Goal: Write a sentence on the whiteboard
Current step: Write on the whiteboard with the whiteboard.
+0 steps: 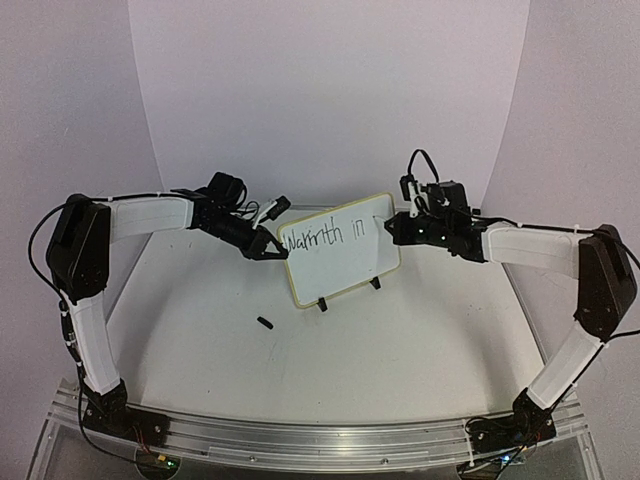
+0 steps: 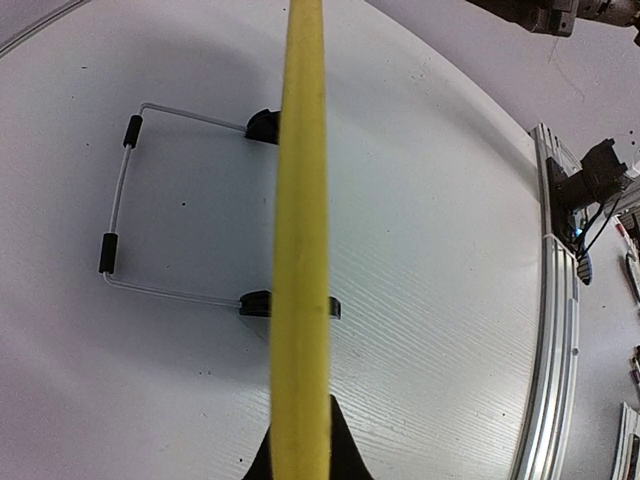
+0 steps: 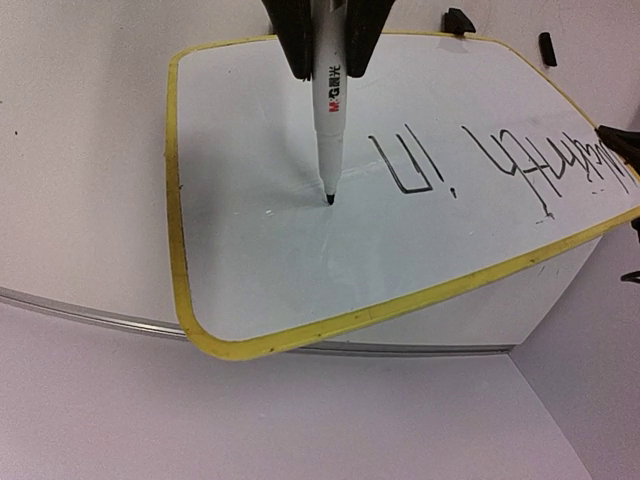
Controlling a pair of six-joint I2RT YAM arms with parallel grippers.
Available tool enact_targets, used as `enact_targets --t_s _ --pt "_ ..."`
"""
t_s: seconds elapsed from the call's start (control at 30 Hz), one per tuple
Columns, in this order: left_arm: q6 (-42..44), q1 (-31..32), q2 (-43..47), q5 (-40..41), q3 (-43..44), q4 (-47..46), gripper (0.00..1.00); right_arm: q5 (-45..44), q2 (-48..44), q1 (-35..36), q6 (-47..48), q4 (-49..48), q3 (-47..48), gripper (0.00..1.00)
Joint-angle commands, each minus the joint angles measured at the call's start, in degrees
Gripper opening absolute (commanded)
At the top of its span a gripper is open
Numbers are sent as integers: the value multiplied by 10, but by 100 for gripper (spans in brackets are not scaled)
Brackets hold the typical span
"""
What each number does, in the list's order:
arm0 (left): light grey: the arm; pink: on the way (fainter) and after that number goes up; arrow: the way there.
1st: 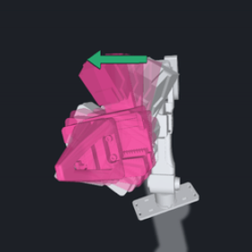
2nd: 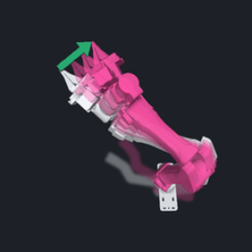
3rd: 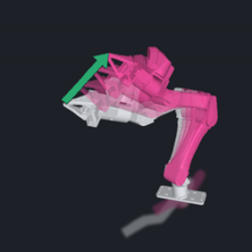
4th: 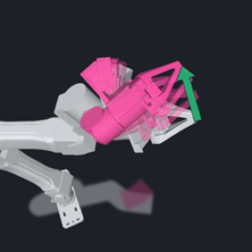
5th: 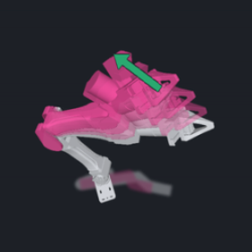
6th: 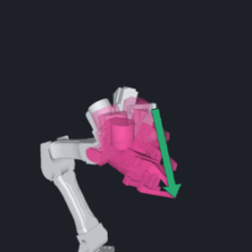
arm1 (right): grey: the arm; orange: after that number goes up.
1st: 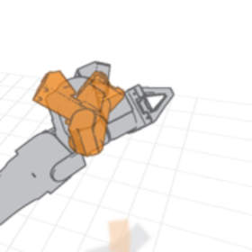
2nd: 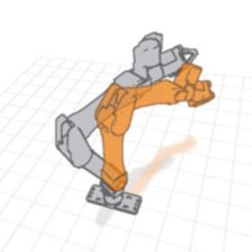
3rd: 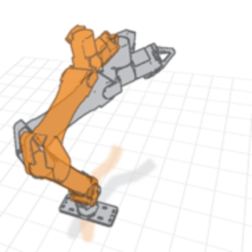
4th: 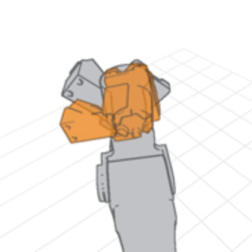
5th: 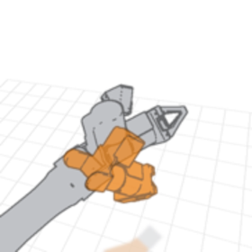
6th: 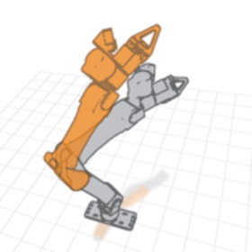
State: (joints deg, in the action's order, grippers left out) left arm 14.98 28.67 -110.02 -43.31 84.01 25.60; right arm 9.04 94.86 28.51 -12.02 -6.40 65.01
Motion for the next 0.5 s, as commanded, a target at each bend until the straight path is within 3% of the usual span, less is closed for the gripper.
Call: enact_targets --t_s 0.0,0.47 --pt "12 25 -36 28 -6 74 0 20 16 -3 8 -11 14 0" --pt "11 25 -36 28 -6 75 0 9 16 -3 -1 -3 -25 0"
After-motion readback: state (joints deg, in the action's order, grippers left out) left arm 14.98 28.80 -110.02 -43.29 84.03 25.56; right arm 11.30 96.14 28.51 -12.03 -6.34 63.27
